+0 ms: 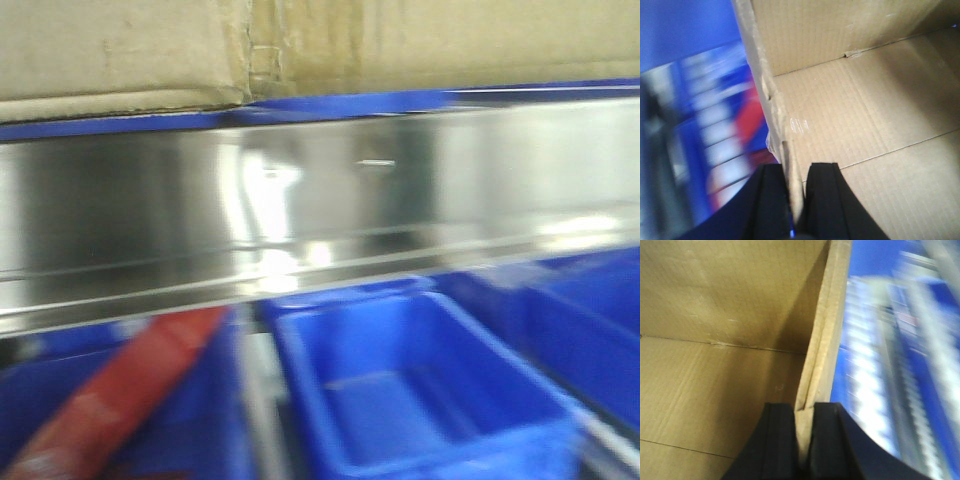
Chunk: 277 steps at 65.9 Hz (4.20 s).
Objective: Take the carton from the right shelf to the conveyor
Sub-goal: 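Hold the carton with both grippers while the base drives to the conveyor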
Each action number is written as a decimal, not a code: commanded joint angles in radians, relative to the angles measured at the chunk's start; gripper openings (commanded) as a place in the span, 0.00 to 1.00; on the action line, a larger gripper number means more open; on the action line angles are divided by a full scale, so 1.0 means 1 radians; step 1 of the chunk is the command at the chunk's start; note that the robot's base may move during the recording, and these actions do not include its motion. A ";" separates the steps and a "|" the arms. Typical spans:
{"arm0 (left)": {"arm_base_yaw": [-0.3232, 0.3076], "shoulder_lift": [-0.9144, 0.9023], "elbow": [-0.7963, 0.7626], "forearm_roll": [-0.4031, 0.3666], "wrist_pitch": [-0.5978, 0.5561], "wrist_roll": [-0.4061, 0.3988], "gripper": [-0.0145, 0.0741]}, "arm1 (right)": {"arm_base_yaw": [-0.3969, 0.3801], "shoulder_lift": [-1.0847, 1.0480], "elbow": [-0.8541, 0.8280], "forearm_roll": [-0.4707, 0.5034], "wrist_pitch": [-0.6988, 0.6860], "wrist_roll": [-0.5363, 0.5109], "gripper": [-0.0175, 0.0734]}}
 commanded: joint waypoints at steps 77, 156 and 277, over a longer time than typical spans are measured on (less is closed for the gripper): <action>-0.010 -0.013 -0.003 -0.042 -0.036 0.012 0.14 | 0.005 -0.009 -0.006 0.008 -0.067 -0.017 0.11; -0.010 -0.013 -0.003 -0.042 -0.036 0.012 0.14 | 0.005 -0.009 -0.006 0.008 -0.067 -0.017 0.11; -0.010 -0.013 -0.003 -0.027 -0.036 0.012 0.14 | 0.005 -0.009 -0.006 0.013 -0.073 -0.017 0.11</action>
